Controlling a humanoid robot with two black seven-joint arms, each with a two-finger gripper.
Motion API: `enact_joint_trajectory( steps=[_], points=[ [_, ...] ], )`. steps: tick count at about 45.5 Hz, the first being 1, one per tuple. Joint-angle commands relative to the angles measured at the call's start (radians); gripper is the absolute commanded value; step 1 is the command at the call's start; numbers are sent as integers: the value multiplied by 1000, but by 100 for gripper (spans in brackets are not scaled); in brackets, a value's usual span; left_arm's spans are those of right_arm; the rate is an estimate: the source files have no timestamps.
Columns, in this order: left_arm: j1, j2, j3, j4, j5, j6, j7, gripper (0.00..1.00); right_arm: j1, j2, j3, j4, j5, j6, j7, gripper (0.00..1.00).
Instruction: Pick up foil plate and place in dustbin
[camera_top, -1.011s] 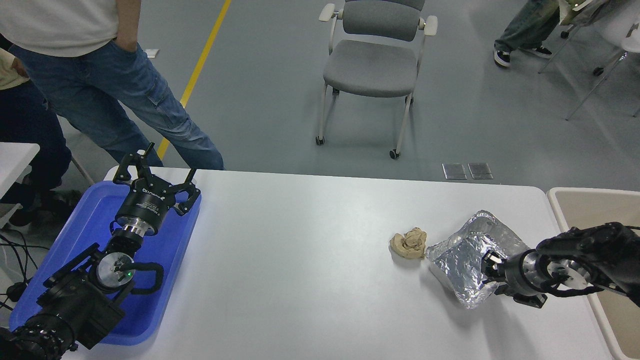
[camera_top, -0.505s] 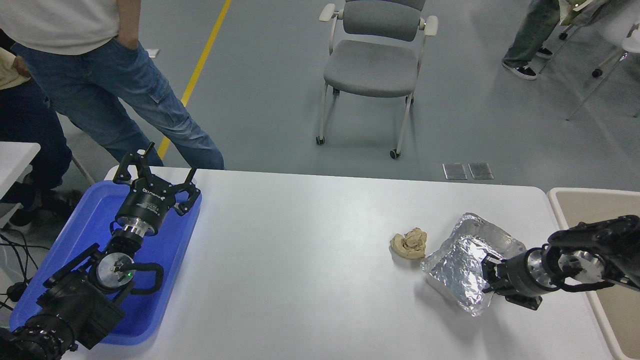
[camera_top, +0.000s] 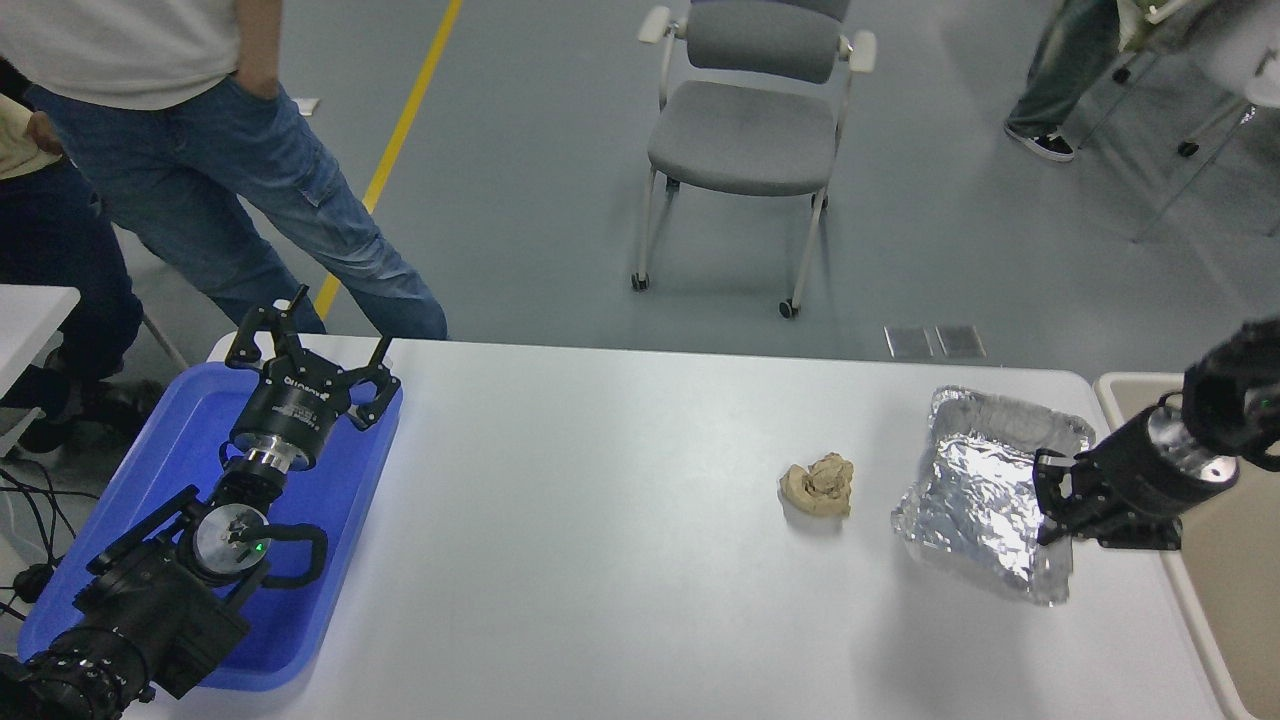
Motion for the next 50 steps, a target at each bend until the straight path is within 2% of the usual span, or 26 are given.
enact_joint_trajectory(
  steps=[1,28,43,50],
  points=[
    [0,0,0,0,0,0,0,100,248,-32,-63,78,-64,59,1,0],
    [0,0,0,0,0,0,0,100,679,-48,-172,191,-112,59,1,0],
    [0,0,2,0,0,0,0,100,718,-58,-291,177,-107,59,1,0],
    [0,0,2,0,0,0,0,100,721,-123,-373,176,-119,59,-1,0]
  ],
)
